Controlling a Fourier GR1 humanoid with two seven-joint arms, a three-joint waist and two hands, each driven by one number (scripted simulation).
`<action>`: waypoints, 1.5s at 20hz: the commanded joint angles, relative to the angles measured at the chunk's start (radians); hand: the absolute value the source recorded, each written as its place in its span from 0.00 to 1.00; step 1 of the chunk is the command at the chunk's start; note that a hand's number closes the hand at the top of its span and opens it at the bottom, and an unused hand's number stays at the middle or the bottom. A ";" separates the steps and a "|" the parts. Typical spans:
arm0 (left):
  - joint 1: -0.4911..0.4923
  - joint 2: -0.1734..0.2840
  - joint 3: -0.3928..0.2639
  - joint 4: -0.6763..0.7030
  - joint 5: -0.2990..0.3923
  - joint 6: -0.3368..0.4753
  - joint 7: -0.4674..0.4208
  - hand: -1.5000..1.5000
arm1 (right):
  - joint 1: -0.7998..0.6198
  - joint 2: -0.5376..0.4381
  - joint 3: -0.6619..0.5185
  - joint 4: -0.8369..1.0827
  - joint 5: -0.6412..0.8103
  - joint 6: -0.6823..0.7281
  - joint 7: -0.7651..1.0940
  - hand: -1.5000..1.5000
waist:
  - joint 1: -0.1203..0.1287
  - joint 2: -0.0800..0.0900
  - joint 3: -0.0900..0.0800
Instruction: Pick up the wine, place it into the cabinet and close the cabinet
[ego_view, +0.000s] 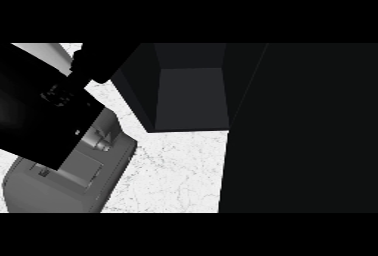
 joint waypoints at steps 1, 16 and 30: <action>0.004 0.000 0.019 -0.005 0.002 -0.041 0.170 0.00 | -0.011 -0.001 -0.010 -0.051 0.014 -0.029 0.045 0.00 | 0.006 0.003 0.000; 0.294 0.000 0.020 -0.121 0.055 0.077 0.169 0.00 | 0.069 -0.038 -0.112 -0.035 -0.002 0.013 -0.057 0.00 | 0.010 0.006 0.000; 0.688 0.000 0.044 -0.201 -0.018 0.294 0.149 0.00 | 0.179 -0.055 -0.183 -0.055 -0.073 0.119 -0.147 0.00 | 0.019 0.005 0.000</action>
